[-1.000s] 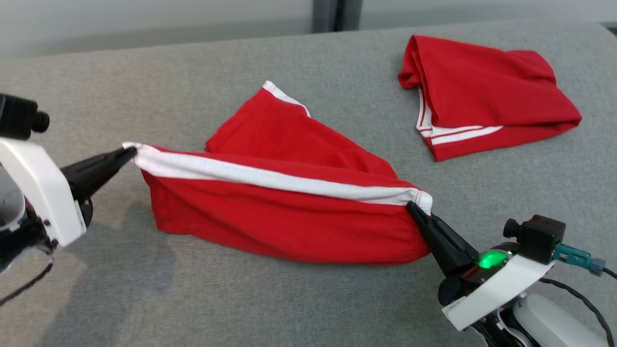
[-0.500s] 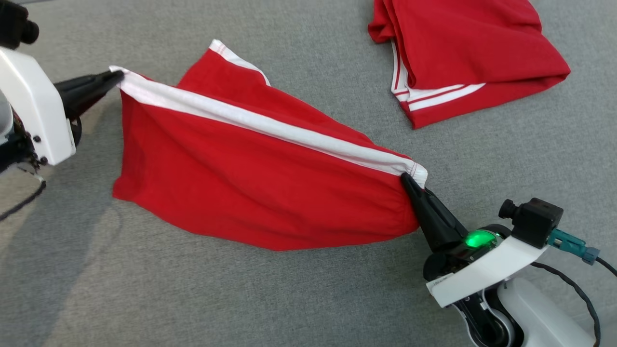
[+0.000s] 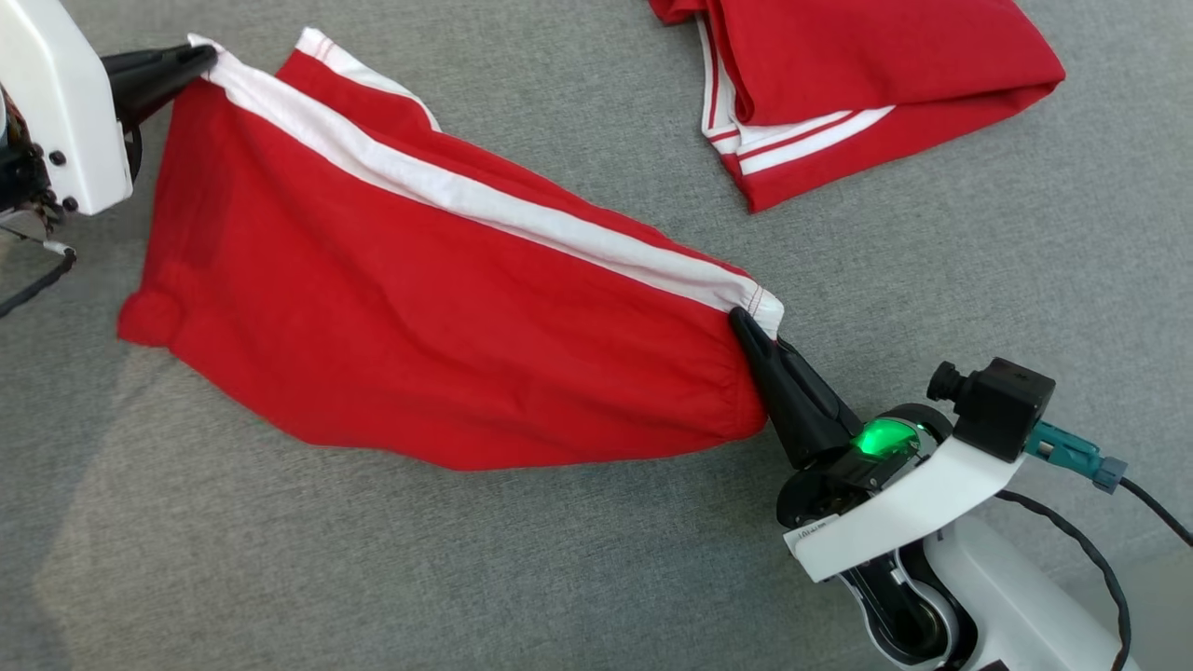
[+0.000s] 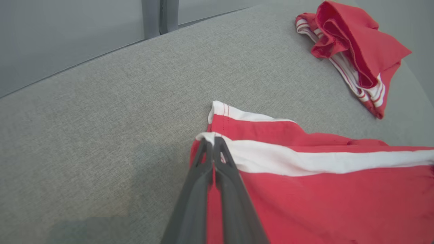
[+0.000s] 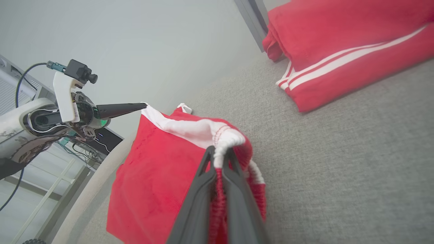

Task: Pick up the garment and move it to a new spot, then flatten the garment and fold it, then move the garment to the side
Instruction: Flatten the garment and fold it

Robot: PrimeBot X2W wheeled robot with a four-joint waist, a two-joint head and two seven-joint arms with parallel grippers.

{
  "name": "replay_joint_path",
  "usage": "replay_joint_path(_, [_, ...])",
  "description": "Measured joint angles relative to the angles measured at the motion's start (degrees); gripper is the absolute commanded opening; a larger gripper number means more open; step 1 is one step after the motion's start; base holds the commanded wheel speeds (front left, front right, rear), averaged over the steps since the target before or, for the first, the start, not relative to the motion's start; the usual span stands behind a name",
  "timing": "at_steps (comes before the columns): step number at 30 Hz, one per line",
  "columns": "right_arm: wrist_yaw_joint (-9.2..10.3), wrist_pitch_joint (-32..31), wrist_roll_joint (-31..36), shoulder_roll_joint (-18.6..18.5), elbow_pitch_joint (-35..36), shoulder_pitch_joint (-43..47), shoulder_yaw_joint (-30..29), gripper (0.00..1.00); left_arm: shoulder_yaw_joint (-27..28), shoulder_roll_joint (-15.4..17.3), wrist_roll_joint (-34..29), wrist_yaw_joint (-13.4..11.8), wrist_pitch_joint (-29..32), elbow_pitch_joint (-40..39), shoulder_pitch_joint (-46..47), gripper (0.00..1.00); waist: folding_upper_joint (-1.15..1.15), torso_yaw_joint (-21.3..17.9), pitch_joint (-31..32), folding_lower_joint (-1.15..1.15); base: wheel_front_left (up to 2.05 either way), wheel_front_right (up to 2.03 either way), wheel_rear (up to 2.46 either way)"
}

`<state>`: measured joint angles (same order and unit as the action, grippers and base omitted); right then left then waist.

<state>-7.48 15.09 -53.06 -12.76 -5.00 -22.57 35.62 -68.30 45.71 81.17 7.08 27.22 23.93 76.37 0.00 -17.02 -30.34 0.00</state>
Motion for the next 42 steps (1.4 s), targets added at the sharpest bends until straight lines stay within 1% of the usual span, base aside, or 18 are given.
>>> replay_joint_path(10, [0.00,0.0,0.0,1.6,0.8,-0.1,0.2,0.00,-0.4,-1.6,-0.5,0.2,0.8,3.0,2.4,0.00,0.00,-2.9,-1.7,0.00,0.00,0.00,0.00])
replay_joint_path(16, [0.00,0.0,-0.1,2.2,0.4,-0.2,0.5,0.00,-0.9,-2.1,0.1,0.4,0.4,2.9,2.6,0.00,0.00,-3.3,-1.8,0.00,0.00,0.00,0.00])
replay_joint_path(17, [0.00,0.0,-0.2,2.2,0.3,-0.2,0.5,0.07,-1.0,-2.1,0.3,0.4,0.4,3.0,2.6,0.00,0.00,-3.3,-1.7,0.00,0.00,0.00,0.00])
replay_joint_path(18, [0.00,0.1,-0.2,2.1,0.1,-0.3,0.5,0.20,-1.0,-2.2,0.5,0.4,0.3,3.2,2.5,0.30,0.00,-3.2,-1.7,0.00,0.00,0.00,0.00])
replay_joint_path(19, [0.00,0.0,-0.2,2.1,0.0,-0.3,0.4,0.28,-1.0,-2.4,0.5,0.4,-0.3,3.5,2.5,0.89,0.00,-3.1,-1.5,0.00,0.00,0.00,0.00])
replay_joint_path(20, [0.00,0.1,-0.2,2.1,-0.2,-0.4,0.3,0.34,-1.0,-2.5,0.5,0.4,-0.5,3.7,2.5,1.00,0.00,-3.0,-1.3,0.00,0.00,0.00,0.00])
replay_joint_path(21, [0.00,0.0,-0.3,2.0,-0.6,-0.4,0.1,0.44,-1.0,-2.6,0.6,0.4,-0.9,3.9,2.5,1.00,0.00,-2.9,-1.1,0.00,0.00,0.00,0.00])
replay_joint_path(22, [0.00,0.1,-0.3,2.0,-1.1,-0.4,0.0,0.89,-0.9,-2.6,0.8,0.4,-1.4,4.2,2.5,1.00,0.00,-2.8,-0.9,0.00,0.00,0.00,0.00])
replay_joint_path(23, [0.00,0.1,-0.3,1.9,-1.4,-0.3,0.0,1.00,-0.9,-2.5,1.1,0.4,-1.6,4.5,2.5,1.00,0.00,-2.7,-0.6,0.00,0.00,0.00,0.00])
replay_joint_path(31, [0.00,0.1,-2.0,1.1,-3.5,0.0,0.2,1.00,-1.6,-1.3,2.0,0.4,-2.0,5.1,0.4,1.00,0.00,-1.9,2.3,0.00,0.00,0.00,0.00])
replay_joint_path(36, [0.00,0.1,-4.3,-1.6,-5.0,0.5,1.9,1.00,-2.6,0.1,4.9,0.4,1.1,4.1,-2.9,1.00,0.00,-1.4,5.1,0.00,0.00,0.00,0.00])
replay_joint_path(42, [0.00,0.1,-6.8,-4.3,-5.3,-0.5,3.8,1.00,-3.5,2.2,3.6,0.4,3.9,3.3,-3.6,1.00,0.00,-2.0,5.6,0.00,0.00,0.00,0.00])
